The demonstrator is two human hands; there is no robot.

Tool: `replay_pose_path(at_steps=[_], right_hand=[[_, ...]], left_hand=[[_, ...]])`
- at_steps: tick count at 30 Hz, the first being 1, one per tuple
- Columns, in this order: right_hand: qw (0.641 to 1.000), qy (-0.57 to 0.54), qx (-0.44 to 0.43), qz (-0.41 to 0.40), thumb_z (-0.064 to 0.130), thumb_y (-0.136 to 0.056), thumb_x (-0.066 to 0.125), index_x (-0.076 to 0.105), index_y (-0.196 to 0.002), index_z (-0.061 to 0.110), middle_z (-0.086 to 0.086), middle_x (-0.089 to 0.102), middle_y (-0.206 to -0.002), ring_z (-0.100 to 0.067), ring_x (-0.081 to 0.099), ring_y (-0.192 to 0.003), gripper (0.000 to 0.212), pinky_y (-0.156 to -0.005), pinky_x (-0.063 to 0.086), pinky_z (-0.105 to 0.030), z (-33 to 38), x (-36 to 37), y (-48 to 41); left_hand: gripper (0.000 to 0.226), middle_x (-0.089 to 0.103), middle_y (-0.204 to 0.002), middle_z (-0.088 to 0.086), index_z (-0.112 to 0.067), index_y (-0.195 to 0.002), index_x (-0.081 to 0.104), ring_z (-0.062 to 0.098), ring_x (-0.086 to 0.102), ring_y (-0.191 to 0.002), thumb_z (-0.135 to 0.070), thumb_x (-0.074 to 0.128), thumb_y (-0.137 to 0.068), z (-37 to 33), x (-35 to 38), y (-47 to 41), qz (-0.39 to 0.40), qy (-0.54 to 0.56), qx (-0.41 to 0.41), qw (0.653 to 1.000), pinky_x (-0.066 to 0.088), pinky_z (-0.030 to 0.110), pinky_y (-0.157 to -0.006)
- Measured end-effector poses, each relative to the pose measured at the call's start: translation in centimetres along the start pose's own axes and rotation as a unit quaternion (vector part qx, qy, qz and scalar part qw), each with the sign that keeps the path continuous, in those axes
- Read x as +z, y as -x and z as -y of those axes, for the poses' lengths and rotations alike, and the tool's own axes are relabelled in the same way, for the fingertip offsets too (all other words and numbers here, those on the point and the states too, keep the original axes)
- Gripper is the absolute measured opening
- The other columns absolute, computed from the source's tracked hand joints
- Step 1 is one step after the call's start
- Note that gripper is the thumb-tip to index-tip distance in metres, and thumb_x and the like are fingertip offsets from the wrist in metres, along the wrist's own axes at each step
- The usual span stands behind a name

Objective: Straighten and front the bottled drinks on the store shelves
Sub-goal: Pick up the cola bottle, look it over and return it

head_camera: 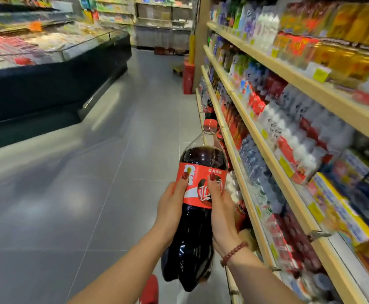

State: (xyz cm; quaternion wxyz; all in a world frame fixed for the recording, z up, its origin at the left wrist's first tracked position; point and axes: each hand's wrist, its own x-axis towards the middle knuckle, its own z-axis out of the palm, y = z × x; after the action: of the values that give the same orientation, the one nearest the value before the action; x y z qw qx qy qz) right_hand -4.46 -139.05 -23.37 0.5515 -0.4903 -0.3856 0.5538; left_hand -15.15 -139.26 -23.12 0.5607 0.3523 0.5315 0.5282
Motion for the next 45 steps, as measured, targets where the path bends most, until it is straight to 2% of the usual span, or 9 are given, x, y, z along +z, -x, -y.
replay_pose_path(at_steps=[4,7,10,13,21,29,38,42,45], right_hand=[[1.000,-0.004,0.015,0.004,0.073,-0.059,0.071,0.063,-0.113,0.023,-0.003,0.075,-0.104,-0.022,0.072,-0.095,0.075,-0.087,0.056,-0.045,-1.0,4.4,-8.4],[1.000,-0.005,0.021,0.008,0.069,-0.064,0.071,0.063,-0.110,0.026,-0.001,0.075,-0.102,-0.021,0.072,-0.095,0.063,-0.088,0.056,-0.045,-0.8,8.2,-14.4],[1.000,-0.014,0.024,-0.002,0.070,-0.059,0.072,0.063,-0.110,0.024,0.000,0.076,-0.100,-0.020,0.072,-0.093,0.069,-0.080,0.057,-0.037,-0.2,11.5,-19.8],[1.000,-0.019,0.025,-0.001,0.063,-0.063,0.067,0.063,-0.109,0.021,0.000,0.076,-0.099,-0.018,0.073,-0.090,0.063,-0.072,0.057,-0.029,0.3,13.8,-24.9],[0.999,-0.026,0.046,-0.010,0.061,-0.066,0.065,0.061,-0.120,0.010,-0.012,0.072,-0.109,-0.027,0.071,-0.097,0.074,-0.087,0.057,-0.043,-0.1,18.7,-40.9],[0.996,-0.044,0.075,0.008,0.065,-0.055,0.069,0.060,-0.120,0.015,-0.008,0.073,-0.108,-0.023,0.072,-0.095,0.083,-0.084,0.058,-0.040,1.3,22.8,-60.0],[0.997,-0.037,0.067,-0.023,0.061,-0.059,0.068,0.058,-0.123,0.006,-0.015,0.072,-0.108,-0.029,0.072,-0.094,0.084,-0.080,0.059,-0.038,1.4,28.2,-79.0],[0.996,-0.033,0.066,-0.055,0.064,-0.060,0.067,0.058,-0.122,0.008,-0.016,0.071,-0.110,-0.032,0.070,-0.099,0.084,-0.092,0.055,-0.050,0.5,31.7,-88.0],[0.993,-0.047,0.073,-0.082,0.066,-0.054,0.067,0.059,-0.121,0.008,-0.015,0.071,-0.111,-0.031,0.069,-0.100,0.089,-0.093,0.053,-0.050,0.4,34.6,-94.1]], left_hand=[[0.070,0.075,-0.102,0.005,-0.019,-0.114,0.064,0.024,0.072,-0.093,-0.070,0.055,-0.067,-1.7,-2.4,-8.8,-0.010,-0.002,0.012,1.000,0.055,0.048,-0.090],[0.058,0.075,-0.099,-0.001,-0.022,-0.112,0.064,0.013,0.073,-0.086,-0.067,0.056,-0.076,-3.4,-4.3,-15.4,-0.016,-0.011,0.023,1.000,0.058,0.033,-0.078],[0.044,0.075,-0.089,-0.010,-0.024,-0.111,0.063,0.007,0.073,-0.079,-0.060,0.052,-0.087,-5.6,-5.8,-21.6,-0.011,-0.023,0.030,0.999,0.055,0.020,-0.064],[0.049,0.075,-0.096,-0.003,-0.020,-0.114,0.062,0.012,0.073,-0.083,-0.060,0.053,-0.087,-7.4,-6.5,-26.9,-0.004,-0.029,0.019,0.999,0.058,0.028,-0.072],[0.066,0.075,-0.101,0.004,-0.021,-0.111,0.065,0.024,0.072,-0.093,-0.071,0.061,-0.069,-10.3,-7.0,-43.7,-0.006,-0.022,-0.003,1.000,0.054,0.048,-0.091],[0.061,0.075,-0.102,0.004,-0.020,-0.113,0.064,0.022,0.072,-0.093,-0.066,0.062,-0.072,-14.8,-5.7,-62.2,-0.011,-0.027,-0.015,0.999,0.054,0.048,-0.092],[0.066,0.073,-0.107,0.007,-0.017,-0.119,0.061,0.025,0.072,-0.095,-0.065,0.062,-0.073,-18.3,-6.1,-82.1,0.013,-0.016,-0.028,0.999,0.055,0.049,-0.092],[0.072,0.073,-0.107,0.008,-0.017,-0.118,0.062,0.027,0.071,-0.096,-0.068,0.063,-0.067,-20.1,-7.5,-92.1,0.055,-0.043,-0.031,0.997,0.054,0.049,-0.092],[0.076,0.073,-0.107,0.007,-0.019,-0.119,0.062,0.025,0.071,-0.097,-0.071,0.064,-0.065,-21.7,-8.5,-99.4,0.080,-0.074,-0.042,0.993,0.054,0.048,-0.093]])
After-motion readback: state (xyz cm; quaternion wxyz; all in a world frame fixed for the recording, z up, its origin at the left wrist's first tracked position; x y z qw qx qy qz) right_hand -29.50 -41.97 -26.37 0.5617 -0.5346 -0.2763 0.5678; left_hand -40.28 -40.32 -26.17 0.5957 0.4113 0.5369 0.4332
